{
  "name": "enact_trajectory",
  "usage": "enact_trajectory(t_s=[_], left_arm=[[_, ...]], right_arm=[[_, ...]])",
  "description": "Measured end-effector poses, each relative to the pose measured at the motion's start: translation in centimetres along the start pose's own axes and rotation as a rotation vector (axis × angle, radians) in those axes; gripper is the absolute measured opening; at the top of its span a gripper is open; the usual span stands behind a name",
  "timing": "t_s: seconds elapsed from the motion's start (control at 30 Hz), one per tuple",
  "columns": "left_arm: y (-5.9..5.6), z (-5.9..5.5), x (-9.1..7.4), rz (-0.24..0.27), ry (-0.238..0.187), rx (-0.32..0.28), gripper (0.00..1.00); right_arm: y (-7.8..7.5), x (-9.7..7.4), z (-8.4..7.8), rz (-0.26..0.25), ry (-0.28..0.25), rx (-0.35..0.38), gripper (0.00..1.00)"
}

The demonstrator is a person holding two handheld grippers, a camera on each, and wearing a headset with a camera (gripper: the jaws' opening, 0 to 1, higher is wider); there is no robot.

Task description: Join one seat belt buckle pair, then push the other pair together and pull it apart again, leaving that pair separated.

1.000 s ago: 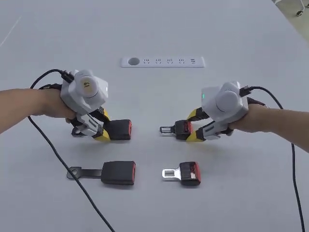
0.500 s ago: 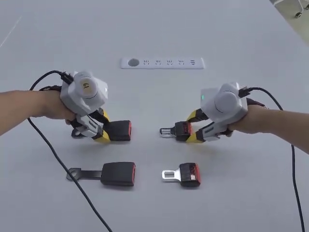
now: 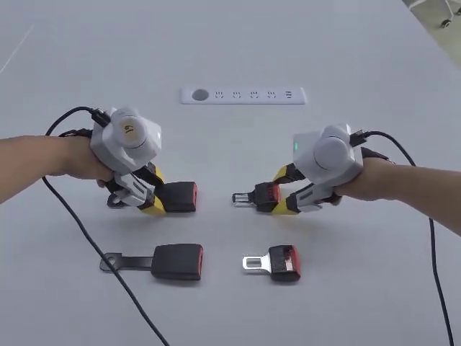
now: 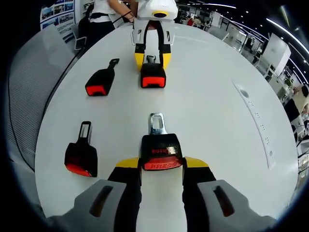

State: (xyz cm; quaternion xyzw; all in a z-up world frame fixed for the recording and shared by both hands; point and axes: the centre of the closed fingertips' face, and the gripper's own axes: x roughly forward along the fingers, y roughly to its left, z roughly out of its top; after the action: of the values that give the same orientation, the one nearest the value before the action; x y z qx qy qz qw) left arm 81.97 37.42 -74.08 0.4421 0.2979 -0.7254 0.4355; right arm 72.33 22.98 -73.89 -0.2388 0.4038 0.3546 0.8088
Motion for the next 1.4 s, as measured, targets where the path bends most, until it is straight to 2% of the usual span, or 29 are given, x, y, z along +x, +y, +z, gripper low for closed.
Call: enact_trajectory(t_s=[0.7,1.4], left_arm=[[-0.1,-0.1,0.3,-0.005,0.011,0.006,0.31],[0.1,-0.1,0.3,-0.007,0.009,0.003,0.31]], right_arm=[[0.0,1.3,1.2,0.014,-0.020,0.004,0.30],[0.4,2.4,3.4,0.027,-0.038,-0.005,0.30]])
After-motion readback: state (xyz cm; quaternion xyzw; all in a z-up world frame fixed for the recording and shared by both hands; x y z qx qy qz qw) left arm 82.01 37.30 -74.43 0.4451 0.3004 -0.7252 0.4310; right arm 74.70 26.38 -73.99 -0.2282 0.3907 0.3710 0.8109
